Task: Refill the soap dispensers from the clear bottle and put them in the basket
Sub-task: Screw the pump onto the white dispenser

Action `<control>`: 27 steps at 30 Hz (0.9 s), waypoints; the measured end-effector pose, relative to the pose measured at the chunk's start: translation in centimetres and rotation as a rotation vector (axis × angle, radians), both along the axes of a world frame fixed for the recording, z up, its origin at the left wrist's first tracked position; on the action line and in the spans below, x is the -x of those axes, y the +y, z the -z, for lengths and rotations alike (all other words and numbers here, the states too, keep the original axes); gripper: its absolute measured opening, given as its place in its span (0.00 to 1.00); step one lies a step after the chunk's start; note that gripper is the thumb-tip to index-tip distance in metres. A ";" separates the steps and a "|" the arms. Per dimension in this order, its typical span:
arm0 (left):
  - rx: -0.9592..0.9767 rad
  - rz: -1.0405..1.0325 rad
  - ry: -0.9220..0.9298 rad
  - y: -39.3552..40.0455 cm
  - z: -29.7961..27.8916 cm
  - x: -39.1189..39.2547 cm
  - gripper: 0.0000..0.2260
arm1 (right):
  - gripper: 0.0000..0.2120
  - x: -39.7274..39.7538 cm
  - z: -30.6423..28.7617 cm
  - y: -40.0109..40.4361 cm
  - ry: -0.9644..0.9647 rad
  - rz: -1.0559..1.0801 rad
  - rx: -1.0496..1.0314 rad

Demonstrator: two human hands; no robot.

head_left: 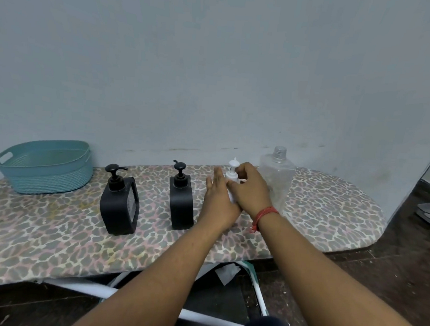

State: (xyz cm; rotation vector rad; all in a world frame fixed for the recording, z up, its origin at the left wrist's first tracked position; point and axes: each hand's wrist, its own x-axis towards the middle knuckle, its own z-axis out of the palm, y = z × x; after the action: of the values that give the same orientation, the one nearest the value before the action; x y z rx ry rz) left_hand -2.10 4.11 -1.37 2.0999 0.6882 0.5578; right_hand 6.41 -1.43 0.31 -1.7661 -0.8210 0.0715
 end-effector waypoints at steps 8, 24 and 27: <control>-0.071 -0.001 -0.093 0.2 1.4 0.0 0.33 | 0.09 0.8 2.0 0.9 -0.091 0.126 -0.110; 0.103 0.002 -0.168 0.2 1.0 0.2 0.42 | 0.27 1.8 2.3 0.4 0.077 0.079 -0.198; 0.190 0.000 -0.217 0.7 1.5 -0.3 0.48 | 0.23 1.7 2.2 0.7 0.083 0.096 -0.203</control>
State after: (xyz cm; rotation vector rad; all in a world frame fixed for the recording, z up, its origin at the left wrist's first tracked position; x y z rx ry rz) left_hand -1.81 4.78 -2.88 1.8315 0.5928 0.6816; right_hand 4.70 -0.75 -1.85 -1.5971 -0.6589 -0.0018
